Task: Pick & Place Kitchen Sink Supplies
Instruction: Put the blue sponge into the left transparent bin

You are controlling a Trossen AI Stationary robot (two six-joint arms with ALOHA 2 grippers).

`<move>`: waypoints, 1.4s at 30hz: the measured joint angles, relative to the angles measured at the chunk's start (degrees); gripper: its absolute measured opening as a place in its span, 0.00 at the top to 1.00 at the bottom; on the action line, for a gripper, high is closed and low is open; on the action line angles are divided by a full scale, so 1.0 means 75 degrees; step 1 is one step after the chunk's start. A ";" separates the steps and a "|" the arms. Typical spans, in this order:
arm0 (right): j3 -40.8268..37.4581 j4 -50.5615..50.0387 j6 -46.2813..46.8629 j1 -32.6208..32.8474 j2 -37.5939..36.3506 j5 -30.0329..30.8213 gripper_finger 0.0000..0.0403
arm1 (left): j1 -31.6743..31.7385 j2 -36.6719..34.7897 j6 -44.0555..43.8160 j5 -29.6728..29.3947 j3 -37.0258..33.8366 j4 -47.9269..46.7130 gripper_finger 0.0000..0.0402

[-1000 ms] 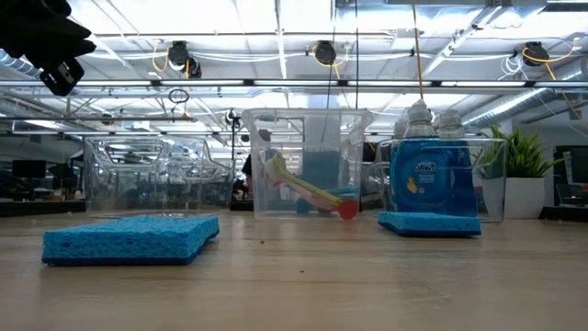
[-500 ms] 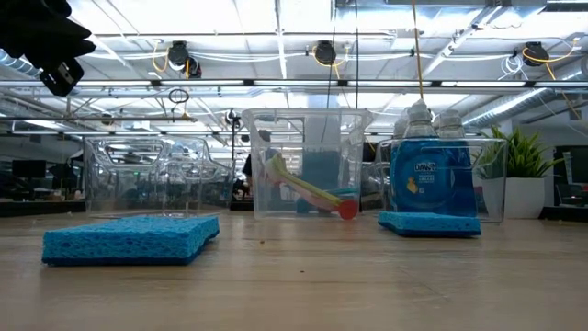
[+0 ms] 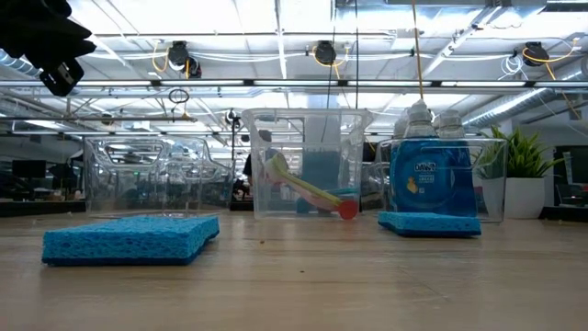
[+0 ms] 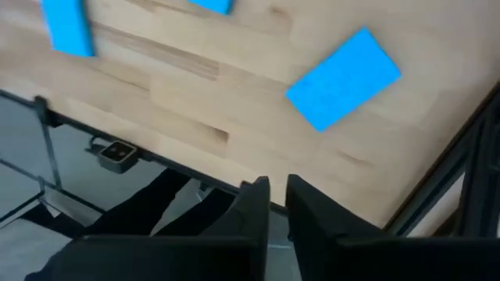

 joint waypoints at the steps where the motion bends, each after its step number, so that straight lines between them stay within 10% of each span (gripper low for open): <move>1: -0.0210 0.0183 0.0140 0.0093 -0.0001 -0.0006 0.88 | -0.0001 0.0000 0.0007 0.0000 0.0000 0.0000 0.80; 20: -0.4566 0.4222 0.2216 0.1016 -0.0001 -0.0996 0.49 | -0.0001 0.0000 0.0297 -0.0006 0.0000 -0.0002 0.80; 42: -0.6565 0.6488 0.2882 0.1157 -0.0024 0.0384 0.52 | 0.0000 0.0000 0.0297 -0.0009 0.0000 -0.0003 0.80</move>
